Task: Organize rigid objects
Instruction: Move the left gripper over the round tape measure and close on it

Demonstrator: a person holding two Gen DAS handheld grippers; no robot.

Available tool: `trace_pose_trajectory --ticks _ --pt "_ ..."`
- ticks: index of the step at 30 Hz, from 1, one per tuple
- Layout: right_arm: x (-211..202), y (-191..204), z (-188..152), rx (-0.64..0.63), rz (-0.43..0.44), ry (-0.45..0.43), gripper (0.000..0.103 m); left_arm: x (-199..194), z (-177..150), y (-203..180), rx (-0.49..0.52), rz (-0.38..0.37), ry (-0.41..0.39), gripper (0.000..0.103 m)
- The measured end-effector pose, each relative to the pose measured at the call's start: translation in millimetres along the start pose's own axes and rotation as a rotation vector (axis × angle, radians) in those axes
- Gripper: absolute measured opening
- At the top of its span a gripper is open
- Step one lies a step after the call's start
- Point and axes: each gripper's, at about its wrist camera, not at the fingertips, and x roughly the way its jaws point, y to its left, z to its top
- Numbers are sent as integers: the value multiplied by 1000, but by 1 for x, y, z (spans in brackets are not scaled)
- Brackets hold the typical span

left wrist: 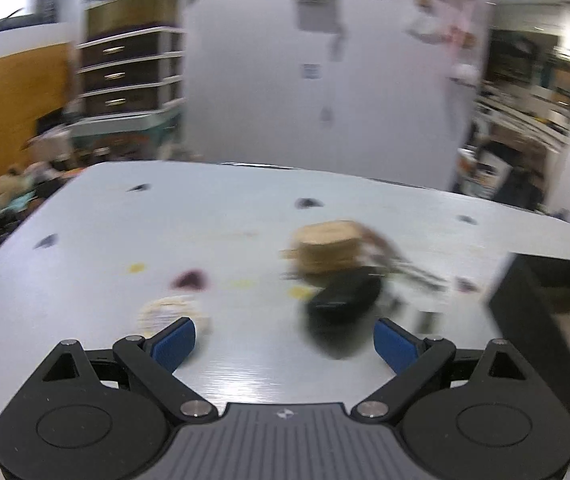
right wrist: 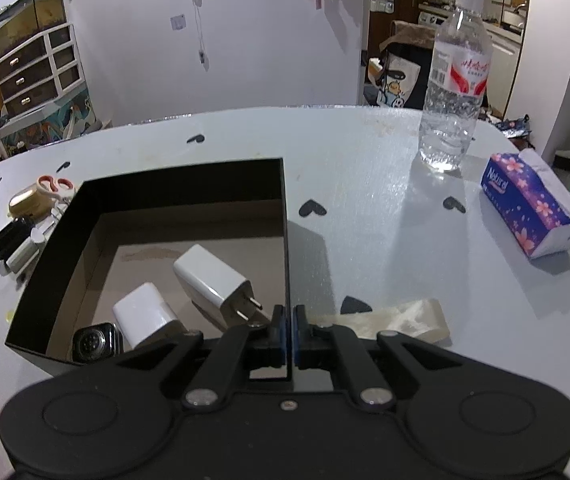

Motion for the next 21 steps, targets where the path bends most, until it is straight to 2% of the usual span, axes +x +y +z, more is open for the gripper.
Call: trace_pose_trajectory --ticks 3,8,14,21 --pt "-1 -1 1 2 4 1 3 8 -1 23 -42 66 0 96" --pt "-1 -4 2 26 17 6 3 21 -3 42 -69 122 1 94" --pt "-1 0 1 7 -1 0 3 35 -5 50 -74 125 7 87" --pt "-2 0 0 10 -4 1 3 49 -5 50 -68 131 11 85"
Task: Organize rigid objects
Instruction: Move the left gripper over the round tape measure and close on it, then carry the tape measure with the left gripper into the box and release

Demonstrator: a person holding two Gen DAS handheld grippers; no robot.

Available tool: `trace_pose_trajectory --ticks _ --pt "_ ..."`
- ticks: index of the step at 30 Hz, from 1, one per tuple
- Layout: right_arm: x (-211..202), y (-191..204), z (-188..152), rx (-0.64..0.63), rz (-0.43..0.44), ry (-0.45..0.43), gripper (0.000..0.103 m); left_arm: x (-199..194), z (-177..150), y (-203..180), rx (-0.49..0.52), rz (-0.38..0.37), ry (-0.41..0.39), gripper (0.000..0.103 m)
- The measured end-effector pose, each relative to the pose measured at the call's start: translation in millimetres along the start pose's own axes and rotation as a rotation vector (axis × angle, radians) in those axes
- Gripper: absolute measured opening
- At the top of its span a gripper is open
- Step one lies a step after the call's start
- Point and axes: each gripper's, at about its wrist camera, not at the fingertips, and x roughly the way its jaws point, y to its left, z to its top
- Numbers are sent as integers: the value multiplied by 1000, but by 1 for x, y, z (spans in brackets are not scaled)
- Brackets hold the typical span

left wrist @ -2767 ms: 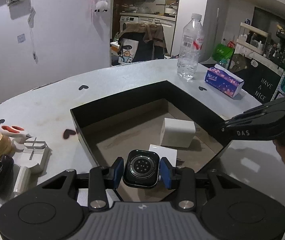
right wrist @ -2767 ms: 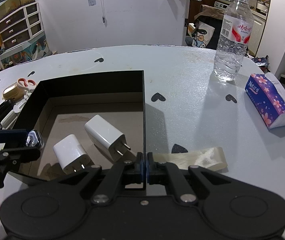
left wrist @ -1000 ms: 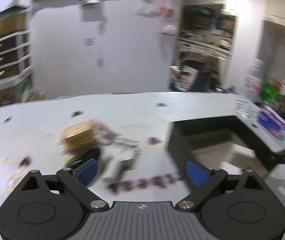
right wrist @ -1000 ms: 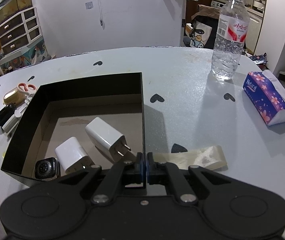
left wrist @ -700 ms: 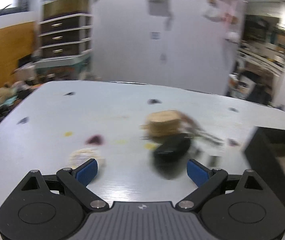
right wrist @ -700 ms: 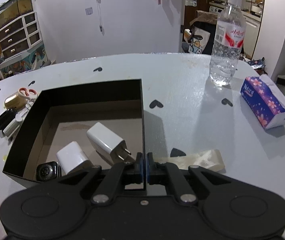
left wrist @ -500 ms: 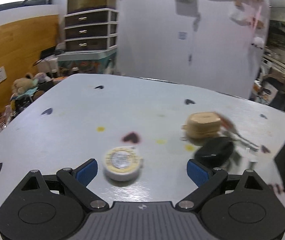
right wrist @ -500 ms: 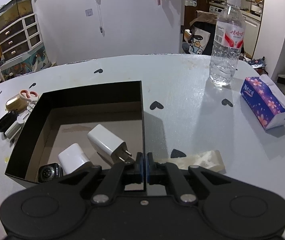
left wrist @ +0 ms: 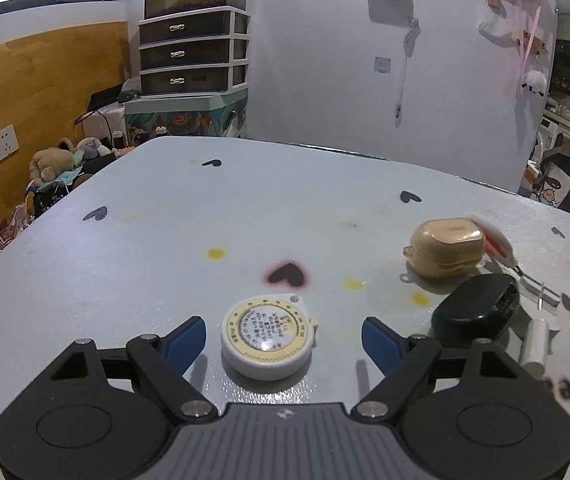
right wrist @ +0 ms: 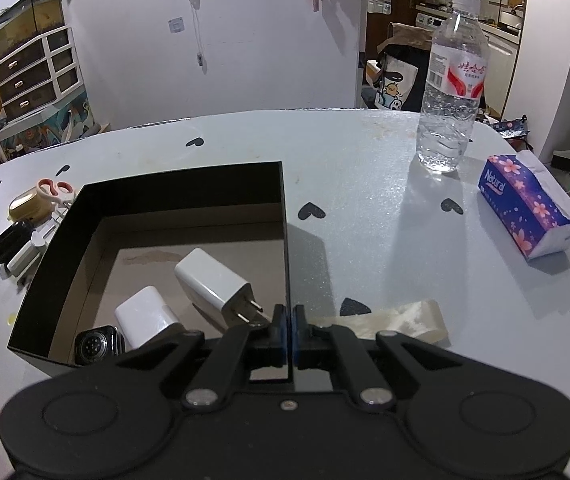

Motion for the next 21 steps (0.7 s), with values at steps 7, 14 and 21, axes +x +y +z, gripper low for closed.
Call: trace_pose_trajectory --ticks 7,14,21 --pt "0 0 0 4 1 1 3 10 0 0 4 40 14 57" --pt "1 0 1 4 -1 2 3 7 0 1 -1 37 16 57" --pt "1 -1 1 0 -3 1 3 -29 10 -22 -1 -80 -63 57"
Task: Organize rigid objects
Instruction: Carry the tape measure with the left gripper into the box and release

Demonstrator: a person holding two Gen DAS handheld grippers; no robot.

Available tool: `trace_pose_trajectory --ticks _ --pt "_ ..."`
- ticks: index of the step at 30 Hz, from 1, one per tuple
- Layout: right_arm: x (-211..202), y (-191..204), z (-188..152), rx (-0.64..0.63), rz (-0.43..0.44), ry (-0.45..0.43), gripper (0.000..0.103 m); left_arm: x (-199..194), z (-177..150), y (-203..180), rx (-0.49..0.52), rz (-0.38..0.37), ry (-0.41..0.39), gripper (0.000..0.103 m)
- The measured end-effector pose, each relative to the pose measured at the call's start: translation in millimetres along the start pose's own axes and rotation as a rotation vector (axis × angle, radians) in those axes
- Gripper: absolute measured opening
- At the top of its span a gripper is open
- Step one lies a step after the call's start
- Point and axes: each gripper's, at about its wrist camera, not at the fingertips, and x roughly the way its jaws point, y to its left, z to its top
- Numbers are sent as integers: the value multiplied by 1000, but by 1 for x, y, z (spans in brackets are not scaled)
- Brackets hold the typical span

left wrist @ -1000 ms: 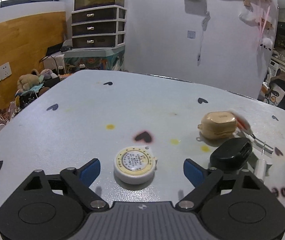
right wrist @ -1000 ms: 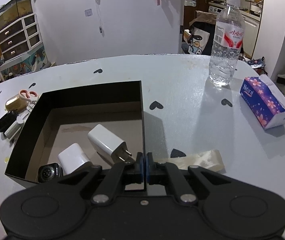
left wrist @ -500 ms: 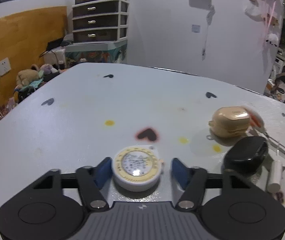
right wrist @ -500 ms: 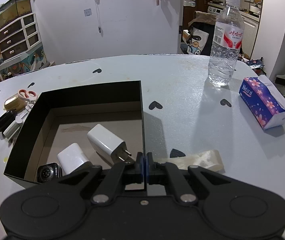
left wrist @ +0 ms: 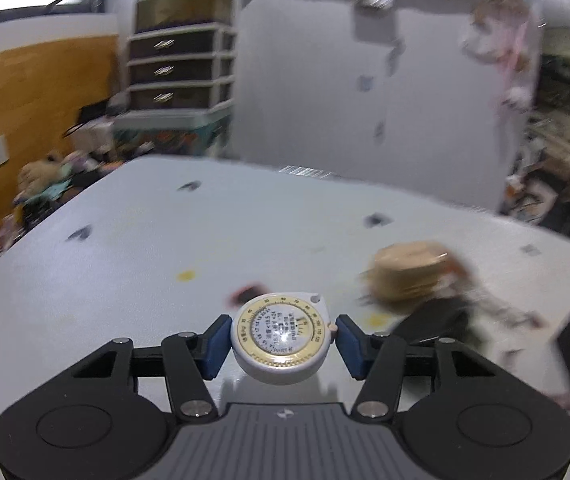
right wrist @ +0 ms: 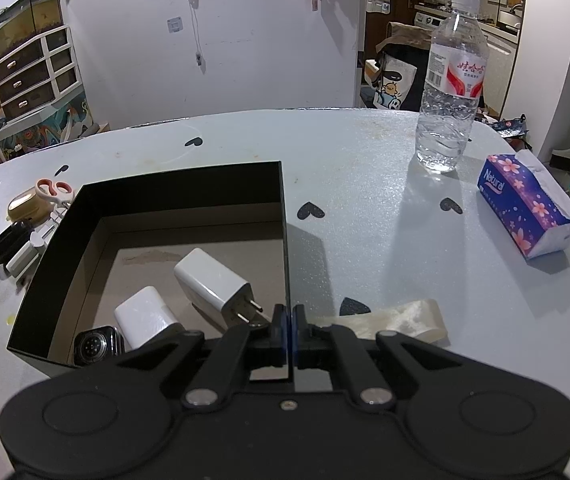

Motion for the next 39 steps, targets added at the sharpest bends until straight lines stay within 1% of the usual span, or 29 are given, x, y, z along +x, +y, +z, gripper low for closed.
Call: trace_pose_trajectory --ticks 3,10,14,18,24,27,29,31,39 --pt "0 0 0 1 1 0 3 -17 5 -27 38 -94 -38 57" --pt "0 0 0 -2 4 0 3 -37 4 -92 127 -304 -45 57" --pt "1 0 0 -3 7 1 3 -45 0 -128 187 -394 -44 57" --pt "1 0 0 -3 7 1 3 -47 -5 -157 248 -460 -25 57" --pt "1 0 0 -3 7 2 3 -42 -22 -195 342 -515 27 57" --pt "1 0 0 -5 7 2 3 -39 -30 -206 376 -522 41 57" --pt "1 0 0 -6 6 2 3 -38 -31 -212 389 -519 36 57" --pt "1 0 0 -6 7 2 3 -37 -31 -215 395 -510 31 57" --pt "1 0 0 -7 6 2 3 -36 -28 -217 374 -536 27 57"
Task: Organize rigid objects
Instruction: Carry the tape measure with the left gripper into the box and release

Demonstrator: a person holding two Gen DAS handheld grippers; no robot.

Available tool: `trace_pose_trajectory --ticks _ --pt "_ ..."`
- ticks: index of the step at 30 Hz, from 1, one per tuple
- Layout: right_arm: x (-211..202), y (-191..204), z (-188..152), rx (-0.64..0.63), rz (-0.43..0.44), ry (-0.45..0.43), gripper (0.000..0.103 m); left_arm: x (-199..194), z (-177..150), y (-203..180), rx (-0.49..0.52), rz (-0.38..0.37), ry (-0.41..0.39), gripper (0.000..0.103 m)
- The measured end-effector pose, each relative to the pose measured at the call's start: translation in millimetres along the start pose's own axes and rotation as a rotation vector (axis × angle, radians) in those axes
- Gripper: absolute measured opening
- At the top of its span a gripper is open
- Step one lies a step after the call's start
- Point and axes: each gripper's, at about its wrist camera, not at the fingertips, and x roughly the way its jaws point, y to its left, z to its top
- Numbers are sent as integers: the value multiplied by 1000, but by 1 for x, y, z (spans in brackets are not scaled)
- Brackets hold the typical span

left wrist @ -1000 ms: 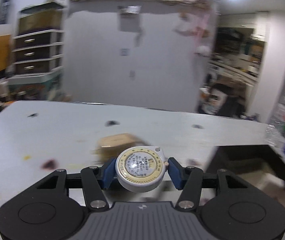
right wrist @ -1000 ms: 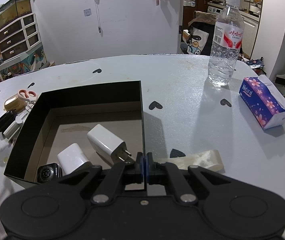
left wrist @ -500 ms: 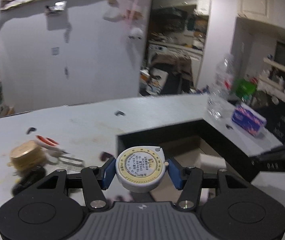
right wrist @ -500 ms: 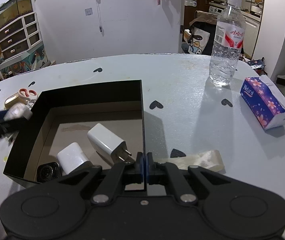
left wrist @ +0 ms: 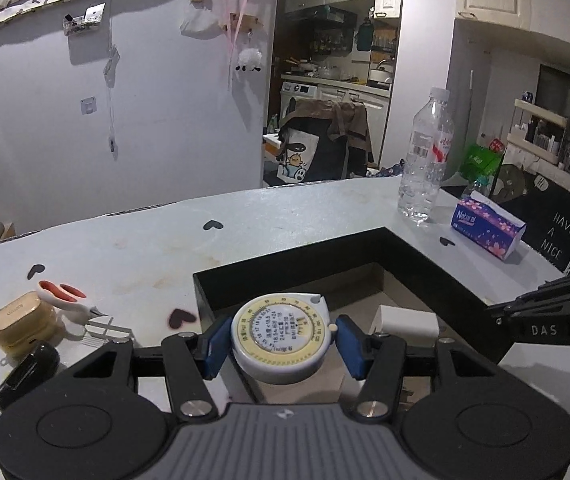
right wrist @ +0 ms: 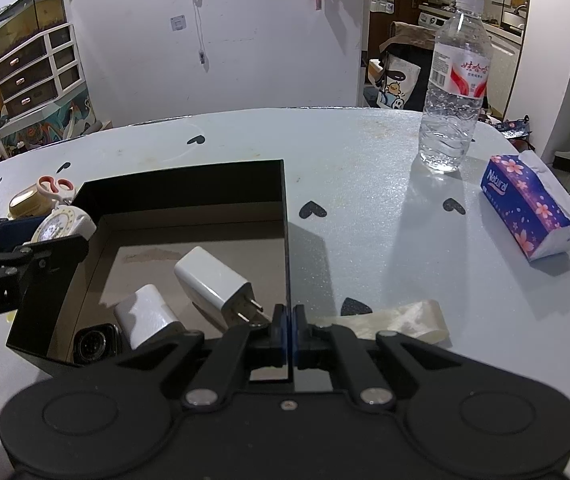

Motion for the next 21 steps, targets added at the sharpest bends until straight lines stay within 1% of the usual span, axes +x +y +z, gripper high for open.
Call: trace_pose_trajectory --ticks 1,3,4,5,13,19,21 --pt "0 0 0 0 0 0 3 0 -1 0 5 1 -4 58" --pt "0 0 0 0 0 0 3 0 -1 -1 12 -3 -1 71" --pt "0 0 0 1 0 0 3 -1 -2 0 7 1 3 81" --pt "0 0 0 1 1 1 3 -1 -2 -1 7 5 2 83" --pt "0 0 0 0 1 1 3 -4 -7 -1 28 1 45 83" --pt "0 0 0 1 1 1 3 -6 -7 2 15 -4 59 83" --pt "0 0 0 1 1 1 3 -9 -6 2 7 -14 62 85"
